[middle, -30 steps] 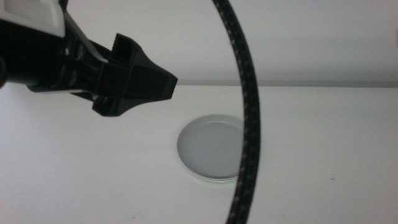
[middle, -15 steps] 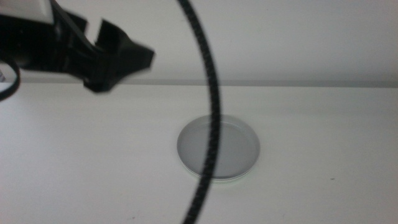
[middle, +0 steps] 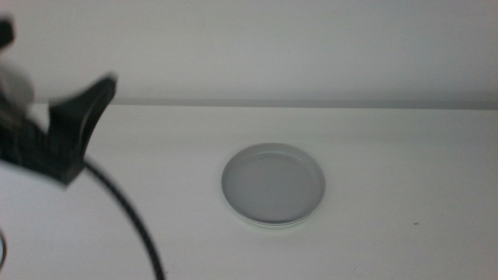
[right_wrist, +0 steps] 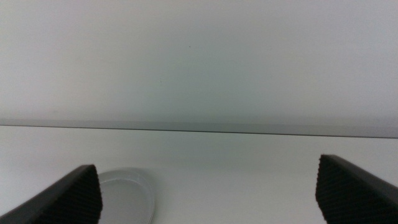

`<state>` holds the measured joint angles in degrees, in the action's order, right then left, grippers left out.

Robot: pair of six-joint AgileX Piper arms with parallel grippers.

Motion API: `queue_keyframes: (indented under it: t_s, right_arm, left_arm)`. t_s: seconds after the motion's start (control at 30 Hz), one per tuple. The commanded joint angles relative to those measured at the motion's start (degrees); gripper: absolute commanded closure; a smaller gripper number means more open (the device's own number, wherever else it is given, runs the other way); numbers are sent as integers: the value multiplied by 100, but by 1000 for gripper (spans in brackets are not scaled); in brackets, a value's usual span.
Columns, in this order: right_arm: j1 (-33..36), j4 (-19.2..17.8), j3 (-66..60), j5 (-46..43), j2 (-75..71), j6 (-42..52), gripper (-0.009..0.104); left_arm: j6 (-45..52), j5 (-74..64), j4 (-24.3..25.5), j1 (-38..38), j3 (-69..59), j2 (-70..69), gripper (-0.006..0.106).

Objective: Stack the three bowls on top of each other.

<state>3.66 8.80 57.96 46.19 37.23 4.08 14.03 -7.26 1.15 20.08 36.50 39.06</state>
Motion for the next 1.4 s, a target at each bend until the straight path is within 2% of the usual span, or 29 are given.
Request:
queue_keyframes:
  t_s: [0.0, 0.13, 0.23, 0.33, 0.47, 0.53, 0.67, 0.83, 1.0, 1.13, 1.37]
  right_arm:
    - [-31, 16, -14, -62, -21, 32, 3]
    - [-31, -32, -110, -68, -21, 32, 3]
    - [-31, -237, -379, -325, -98, 32, 3]
    - [-31, -270, -1227, -1591, -463, 32, 3]
    - [-31, -231, -2924, -3863, -1188, 32, 3]
    - [-31, -231, -3591, -4412, -1518, 32, 3]
    - [-31, -231, -4650, -4457, -2153, 32, 3]
    - [-31, -289, -5653, -4564, -2634, 32, 3]
    - [-31, -289, -6013, -4511, -3271, 32, 3]
    - [-31, -444, -6013, -4200, -3904, 32, 3]
    - [-31, -486, -6013, -4208, -3929, 32, 3]
  left_arm:
    - [-41, 117, -12, -341, -545, -353, 7]
    - [-41, 140, -12, -892, -1241, -860, 7]
    - [-41, 182, -157, -1341, -1701, -1310, 7]
    - [-41, 238, -219, -1749, -2177, -1829, 7]
    - [-41, 310, -219, -2187, -2778, -2552, 7]
    - [-41, 310, -232, -2312, -2990, -2886, 7]
    - [-41, 310, -474, -2466, -3174, -3380, 7]
    - [-41, 382, -458, -2460, -3291, -3689, 7]
    - [-41, 395, -458, -2460, -3315, -4039, 7]
    - [-41, 431, -458, -2460, -3315, -4113, 7]
    - [-41, 528, -583, -2460, -3779, -4113, 7]
